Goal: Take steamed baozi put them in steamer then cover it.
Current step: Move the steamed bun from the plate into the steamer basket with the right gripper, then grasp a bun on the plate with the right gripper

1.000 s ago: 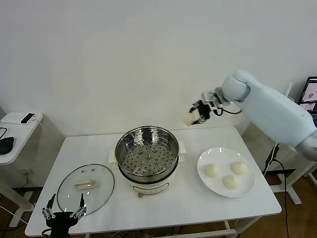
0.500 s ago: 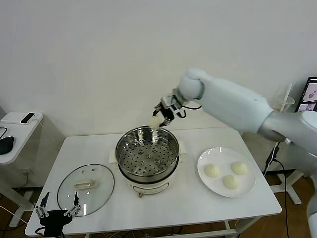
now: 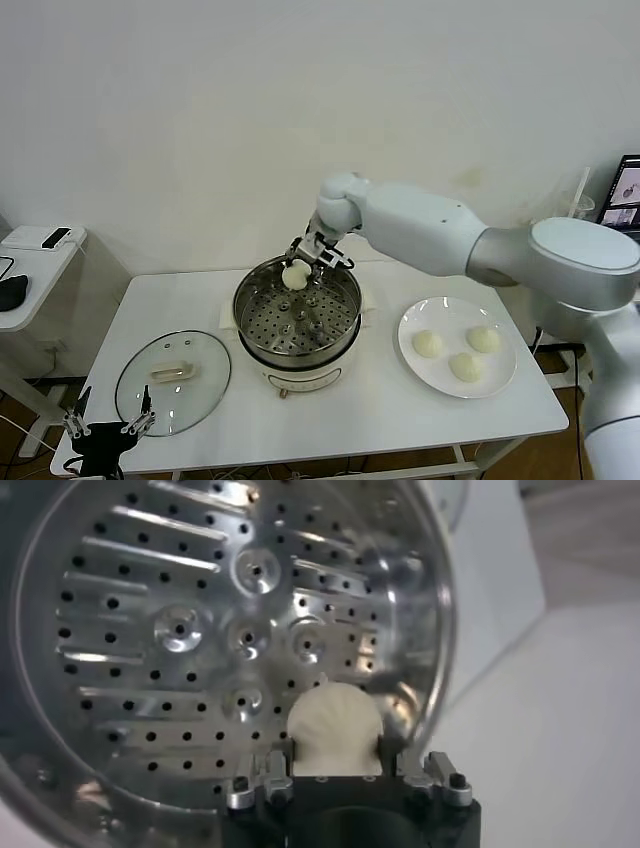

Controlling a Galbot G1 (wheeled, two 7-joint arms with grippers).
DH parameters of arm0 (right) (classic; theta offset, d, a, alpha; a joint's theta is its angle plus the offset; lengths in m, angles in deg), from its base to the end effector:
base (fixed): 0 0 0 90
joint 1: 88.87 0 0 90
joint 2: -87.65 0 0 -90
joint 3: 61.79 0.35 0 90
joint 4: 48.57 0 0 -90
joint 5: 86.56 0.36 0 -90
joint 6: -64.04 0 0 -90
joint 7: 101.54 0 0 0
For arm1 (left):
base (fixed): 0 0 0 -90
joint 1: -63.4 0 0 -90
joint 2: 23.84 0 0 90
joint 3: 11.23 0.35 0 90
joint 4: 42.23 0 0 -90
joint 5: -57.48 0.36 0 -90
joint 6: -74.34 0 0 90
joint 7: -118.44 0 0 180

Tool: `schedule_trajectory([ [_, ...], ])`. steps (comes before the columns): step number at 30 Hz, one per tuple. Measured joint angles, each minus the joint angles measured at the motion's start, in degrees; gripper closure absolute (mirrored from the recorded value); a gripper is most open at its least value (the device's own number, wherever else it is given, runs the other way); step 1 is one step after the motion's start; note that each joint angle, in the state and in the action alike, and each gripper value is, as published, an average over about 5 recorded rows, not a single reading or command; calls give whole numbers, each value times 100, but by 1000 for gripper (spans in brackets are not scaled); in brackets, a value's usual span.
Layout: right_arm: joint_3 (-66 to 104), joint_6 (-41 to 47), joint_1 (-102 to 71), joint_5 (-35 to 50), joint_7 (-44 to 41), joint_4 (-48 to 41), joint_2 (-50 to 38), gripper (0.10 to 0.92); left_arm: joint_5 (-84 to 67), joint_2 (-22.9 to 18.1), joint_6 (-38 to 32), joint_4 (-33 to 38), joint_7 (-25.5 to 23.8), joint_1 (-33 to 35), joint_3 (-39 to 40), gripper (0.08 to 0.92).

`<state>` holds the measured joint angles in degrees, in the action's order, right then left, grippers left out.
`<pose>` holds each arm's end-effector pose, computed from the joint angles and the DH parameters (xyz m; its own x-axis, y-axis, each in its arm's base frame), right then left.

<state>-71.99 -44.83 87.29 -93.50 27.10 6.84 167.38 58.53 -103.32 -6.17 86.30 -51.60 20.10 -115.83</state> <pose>0.5926 0.1882 -0.0924 -0.2549 -0.3458 0.9030 -0.3352 -0.8444 -0.4180 0.1064 0.0928 -0.2742 -0.9350 -0.2925 0.2003 -0.2068 0.9089 0.3620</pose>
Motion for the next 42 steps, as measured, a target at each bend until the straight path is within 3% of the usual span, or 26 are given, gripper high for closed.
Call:
schedule_trajectory([
  [18,-129,-956,-243,-937,460,-668,409,464,-7,-21,13,41,4,-5,-15,177],
  [28,-69,-1117,-217,-984,536,-806,394,227,-10,-27,35,145,3,38,-19,177],
  [34,5,-635,-3,-358,310,-459,137,203,-18,-3,62,223,-13,82,-49,177],
  [42,229,877,408,635,-82,647,-722,203,-93,80,160,302,-87,24,-91,177],
])
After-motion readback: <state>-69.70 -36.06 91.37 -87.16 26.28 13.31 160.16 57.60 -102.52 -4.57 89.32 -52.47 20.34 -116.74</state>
